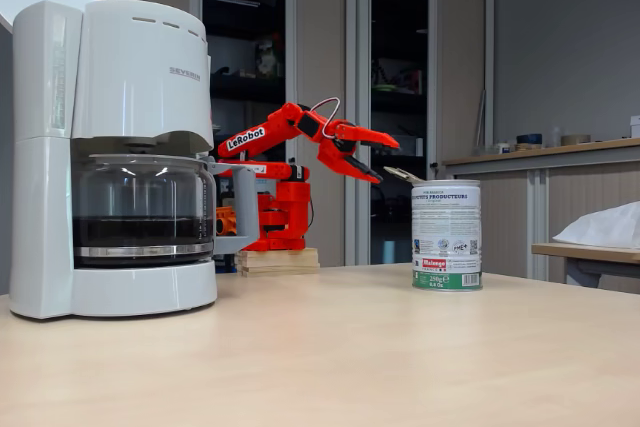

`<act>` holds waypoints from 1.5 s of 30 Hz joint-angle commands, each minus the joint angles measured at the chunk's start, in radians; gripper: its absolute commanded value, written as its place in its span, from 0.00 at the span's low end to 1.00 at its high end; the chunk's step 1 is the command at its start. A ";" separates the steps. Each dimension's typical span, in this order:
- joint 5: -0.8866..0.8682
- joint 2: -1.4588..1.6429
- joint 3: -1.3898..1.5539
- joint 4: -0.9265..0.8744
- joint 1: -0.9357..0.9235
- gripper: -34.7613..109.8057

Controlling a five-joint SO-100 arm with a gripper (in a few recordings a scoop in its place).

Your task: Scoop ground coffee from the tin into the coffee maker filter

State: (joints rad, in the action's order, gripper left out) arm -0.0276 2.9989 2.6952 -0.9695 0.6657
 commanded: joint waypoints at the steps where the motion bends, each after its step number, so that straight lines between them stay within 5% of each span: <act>1: -0.025 -0.048 -0.051 0.026 0.014 0.43; 36: -0.048 -0.451 -0.183 0.281 0.044 0.41; 45: -0.071 -0.483 -0.195 0.304 0.043 0.33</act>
State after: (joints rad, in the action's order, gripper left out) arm -0.0767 2.5157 2.5464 -0.6796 0.6934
